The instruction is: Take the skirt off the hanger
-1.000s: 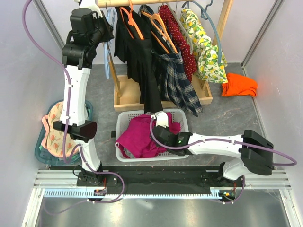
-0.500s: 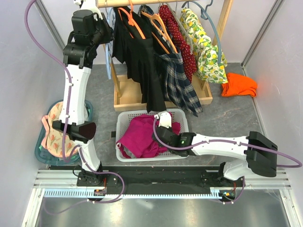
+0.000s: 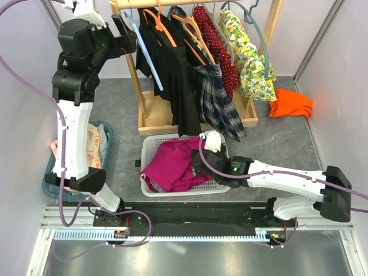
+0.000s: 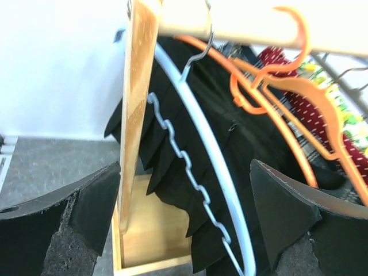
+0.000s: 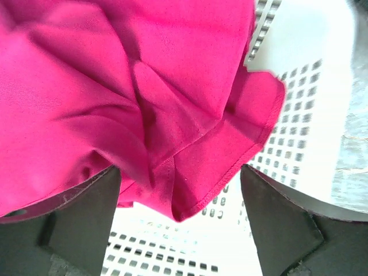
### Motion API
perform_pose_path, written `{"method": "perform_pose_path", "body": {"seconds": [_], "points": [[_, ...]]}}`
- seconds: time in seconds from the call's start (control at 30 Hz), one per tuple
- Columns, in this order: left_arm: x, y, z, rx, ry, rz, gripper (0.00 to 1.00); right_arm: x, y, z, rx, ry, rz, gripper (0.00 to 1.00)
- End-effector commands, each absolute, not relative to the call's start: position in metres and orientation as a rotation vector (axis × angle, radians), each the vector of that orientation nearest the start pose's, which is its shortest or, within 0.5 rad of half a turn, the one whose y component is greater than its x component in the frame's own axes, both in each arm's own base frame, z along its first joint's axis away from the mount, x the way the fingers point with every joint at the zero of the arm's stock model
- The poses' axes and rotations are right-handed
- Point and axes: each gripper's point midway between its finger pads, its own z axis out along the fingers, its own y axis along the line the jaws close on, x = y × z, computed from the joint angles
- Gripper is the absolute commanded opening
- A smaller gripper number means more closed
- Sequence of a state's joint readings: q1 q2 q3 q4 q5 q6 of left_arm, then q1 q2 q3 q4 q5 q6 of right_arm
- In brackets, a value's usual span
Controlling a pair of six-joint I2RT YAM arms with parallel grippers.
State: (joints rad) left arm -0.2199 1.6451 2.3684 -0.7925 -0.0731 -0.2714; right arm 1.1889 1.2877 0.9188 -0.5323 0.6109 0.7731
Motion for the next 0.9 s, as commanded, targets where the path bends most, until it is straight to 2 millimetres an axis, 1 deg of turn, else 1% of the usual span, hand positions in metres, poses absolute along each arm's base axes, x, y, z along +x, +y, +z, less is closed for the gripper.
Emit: {"method": "perform_pose_path", "body": {"seconds": [0.0,0.03,0.1,0.13,0.17,0.2,0.27,0.3,0.33,0.37,0.4,0.43,0.47,0.5,0.53,0.57,0.6,0.63,0.67,0.7,0.73,0.77,0.8,0.83,0.87], "points": [[0.398,-0.085,0.565,-0.091,1.523,-0.325,1.00,0.195,0.257,0.190,-0.184,2.217,0.258,0.92],[0.389,-0.084,0.572,-0.086,1.502,-0.331,1.00,0.197,0.262,0.211,-0.177,2.192,0.302,0.92],[0.381,-0.089,0.580,-0.065,1.479,-0.367,1.00,0.197,0.265,0.235,-0.188,2.152,0.351,0.90],[0.377,-0.092,0.581,-0.056,1.474,-0.390,1.00,0.200,0.271,0.253,-0.177,2.120,0.398,0.89],[0.369,-0.101,0.585,-0.026,1.467,-0.447,0.99,0.201,0.275,0.262,-0.174,2.100,0.428,0.88],[0.367,-0.107,0.586,-0.010,1.466,-0.480,1.00,0.205,0.286,0.275,-0.168,2.056,0.482,0.83],[0.363,-0.122,0.587,0.024,1.473,-0.553,1.00,0.209,0.299,0.277,-0.170,2.017,0.528,0.76],[0.362,-0.130,0.587,0.042,1.473,-0.581,1.00,0.214,0.313,0.287,-0.162,1.961,0.587,0.67],[0.361,-0.137,0.587,0.056,1.474,-0.603,1.00,0.217,0.322,0.273,-0.177,1.968,0.580,0.63],[0.363,-0.144,0.589,0.073,1.471,-0.615,1.00,0.220,0.330,0.269,-0.180,1.958,0.587,0.56],[0.359,-0.159,0.590,0.105,1.467,-0.642,1.00,0.225,0.340,0.270,-0.167,1.933,0.611,0.43],[0.358,-0.167,0.594,0.123,1.454,-0.650,1.00,0.229,0.349,0.250,-0.188,1.958,0.576,0.38],[0.357,-0.172,0.602,0.137,1.427,-0.634,1.00,0.231,0.354,0.243,-0.192,1.965,0.567,0.33],[0.358,-0.192,0.599,0.175,1.429,-0.654,1.00,0.232,0.358,0.234,-0.194,1.981,0.552,0.26],[0.360,-0.200,0.601,0.187,1.414,-0.651,1.00,0.232,0.365,0.219,-0.213,2.015,0.543,0.24],[0.361,-0.202,0.608,0.186,1.389,-0.627,1.00,0.230,0.368,0.212,-0.224,2.033,0.543,0.22],[0.367,-0.218,0.602,0.202,1.397,-0.635,1.00,0.228,0.368,0.201,-0.233,2.049,0.544,0.22],[0.372,-0.220,0.602,0.182,1.393,-0.613,1.00,0.225,0.369,0.198,-0.236,2.055,0.564,0.24],[0.373,-0.222,0.610,0.182,1.361,-0.609,1.00,0.221,0.371,0.196,-0.242,2.055,0.591,0.30],[0.380,-0.235,0.604,0.192,1.369,-0.608,1.00,0.218,0.366,0.185,-0.249,2.070,0.582,0.35],[0.384,-0.235,0.605,0.167,1.362,-0.583,1.00,0.216,0.364,0.187,-0.238,2.065,0.600,0.41],[0.385,-0.242,0.606,0.176,1.347,-0.584,1.00,0.214,0.362,0.185,-0.236,2.069,0.603,0.52],[0.386,-0.246,0.606,0.177,1.343,-0.579,1.00,0.212,0.358,0.178,-0.237,2.079,0.591,0.55],[0.394,-0.249,0.600,0.172,1.351,-0.546,1.00,0.211,0.356,0.179,-0.233,2.078,0.598,0.57],[0.393,-0.255,0.601,0.173,1.340,-0.542,1.00,0.211,0.354,0.178,-0.228,2.079,0.598,0.61]]}}
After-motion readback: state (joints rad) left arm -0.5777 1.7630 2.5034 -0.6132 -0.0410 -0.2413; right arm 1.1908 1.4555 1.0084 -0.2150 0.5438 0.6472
